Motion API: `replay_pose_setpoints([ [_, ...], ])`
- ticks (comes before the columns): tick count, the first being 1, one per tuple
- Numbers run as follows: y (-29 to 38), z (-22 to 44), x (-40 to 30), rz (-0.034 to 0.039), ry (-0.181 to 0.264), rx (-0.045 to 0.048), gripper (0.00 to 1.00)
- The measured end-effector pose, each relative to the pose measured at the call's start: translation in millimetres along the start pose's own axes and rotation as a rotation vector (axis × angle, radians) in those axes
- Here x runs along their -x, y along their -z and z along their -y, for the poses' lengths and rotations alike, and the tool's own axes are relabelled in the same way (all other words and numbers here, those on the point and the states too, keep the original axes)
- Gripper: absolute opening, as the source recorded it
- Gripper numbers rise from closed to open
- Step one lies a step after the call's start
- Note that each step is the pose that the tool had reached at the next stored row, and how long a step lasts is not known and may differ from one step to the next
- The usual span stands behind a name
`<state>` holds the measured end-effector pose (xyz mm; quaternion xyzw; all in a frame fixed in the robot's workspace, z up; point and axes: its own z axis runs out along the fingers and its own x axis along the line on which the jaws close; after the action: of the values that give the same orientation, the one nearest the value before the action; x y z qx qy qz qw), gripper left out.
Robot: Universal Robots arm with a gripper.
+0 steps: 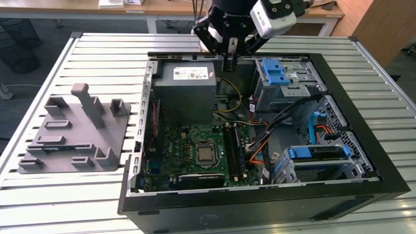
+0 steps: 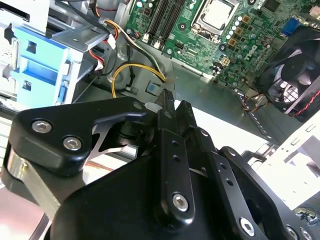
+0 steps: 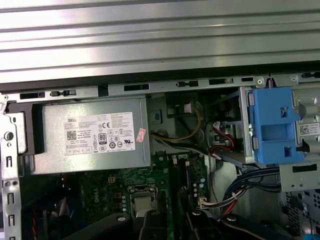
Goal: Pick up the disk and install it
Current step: 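Insert the first disk wire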
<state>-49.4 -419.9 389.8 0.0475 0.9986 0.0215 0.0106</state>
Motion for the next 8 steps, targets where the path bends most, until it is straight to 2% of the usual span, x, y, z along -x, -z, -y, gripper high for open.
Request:
replay_pose_setpoints([
  [8, 0.0, -0.2, 1.5, 0.0, 0.0, 0.0, 0.24],
])
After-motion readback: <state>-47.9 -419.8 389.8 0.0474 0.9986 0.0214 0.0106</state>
